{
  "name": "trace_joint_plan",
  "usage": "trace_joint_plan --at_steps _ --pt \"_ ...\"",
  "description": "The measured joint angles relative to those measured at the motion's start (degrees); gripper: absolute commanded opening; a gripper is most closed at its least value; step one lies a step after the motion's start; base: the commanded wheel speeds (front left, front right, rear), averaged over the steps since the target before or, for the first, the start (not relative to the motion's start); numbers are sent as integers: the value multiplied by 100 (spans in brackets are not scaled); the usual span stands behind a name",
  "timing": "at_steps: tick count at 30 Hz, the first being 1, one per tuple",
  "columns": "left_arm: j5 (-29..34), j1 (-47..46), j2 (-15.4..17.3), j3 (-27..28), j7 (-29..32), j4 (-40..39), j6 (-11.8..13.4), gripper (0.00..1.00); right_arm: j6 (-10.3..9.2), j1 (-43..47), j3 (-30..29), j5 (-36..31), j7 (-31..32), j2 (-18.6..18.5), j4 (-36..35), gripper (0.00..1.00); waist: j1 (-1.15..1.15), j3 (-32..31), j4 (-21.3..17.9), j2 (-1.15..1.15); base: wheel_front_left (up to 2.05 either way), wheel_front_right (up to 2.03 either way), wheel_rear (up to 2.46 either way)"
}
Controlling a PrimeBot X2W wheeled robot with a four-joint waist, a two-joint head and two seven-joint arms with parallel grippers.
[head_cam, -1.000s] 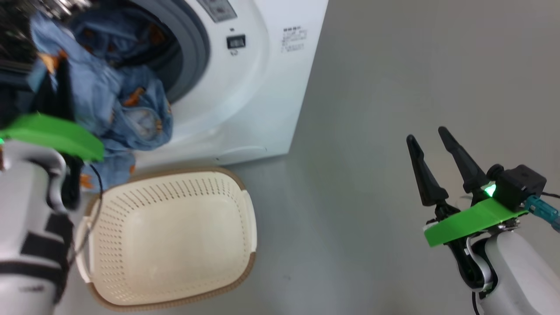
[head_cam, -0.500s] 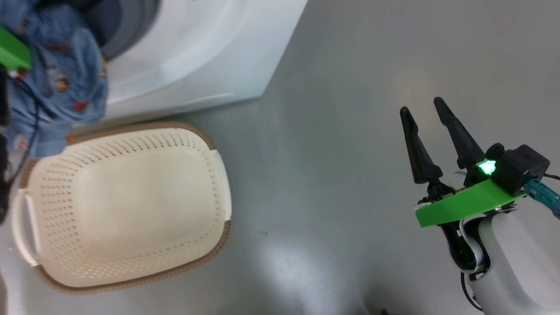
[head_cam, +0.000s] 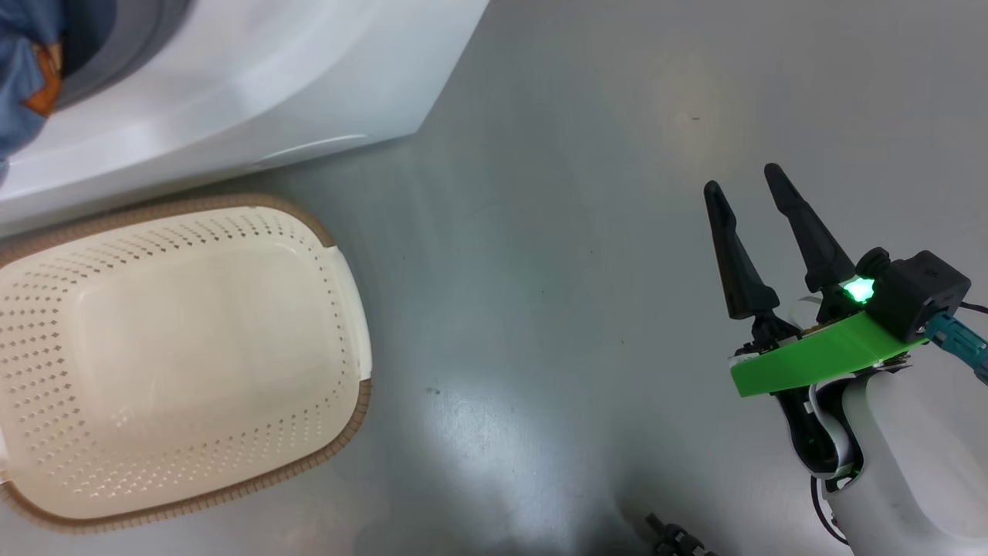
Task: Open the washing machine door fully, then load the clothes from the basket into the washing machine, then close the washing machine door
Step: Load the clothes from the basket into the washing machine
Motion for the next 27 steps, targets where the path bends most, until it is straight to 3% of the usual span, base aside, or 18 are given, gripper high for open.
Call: trace_joint_plan --at_steps 2,3,4,5,12,16,21,27 --pt "108 223 -105 153 0 36 0 0 0 -1 4 0 0 1 14 100 0 -37 4 0 0 0 0" --pt "130 310 -165 182 1 154 -10 20 0 -1 8 0 0 1 24 100 0 -61 9 0 0 0 0" --pt "137 369 -229 199 1 344 -29 56 0 0 14 0 0 1 37 100 -1 -87 17 0 0 0 0" --pt "138 413 -287 202 2 537 -62 100 0 0 26 0 0 0 49 100 -1 -114 26 0 0 0 0" --pt "232 419 -445 66 73 1844 -204 100 0 -2 151 1 0 1 143 100 -1 -312 113 0 0 0 0" --pt "238 408 -488 11 59 2184 -293 100 0 -2 180 3 0 0 208 100 -1 -467 145 0 0 0 0" --pt "238 512 -509 -15 33 2247 -397 100 0 -2 215 44 0 7 254 100 -1 -728 173 0 0 0 0" --pt "280 1248 -558 41 8 1756 -455 100 0 2 276 82 0 14 363 100 -1 -1123 233 0 0 0 0"
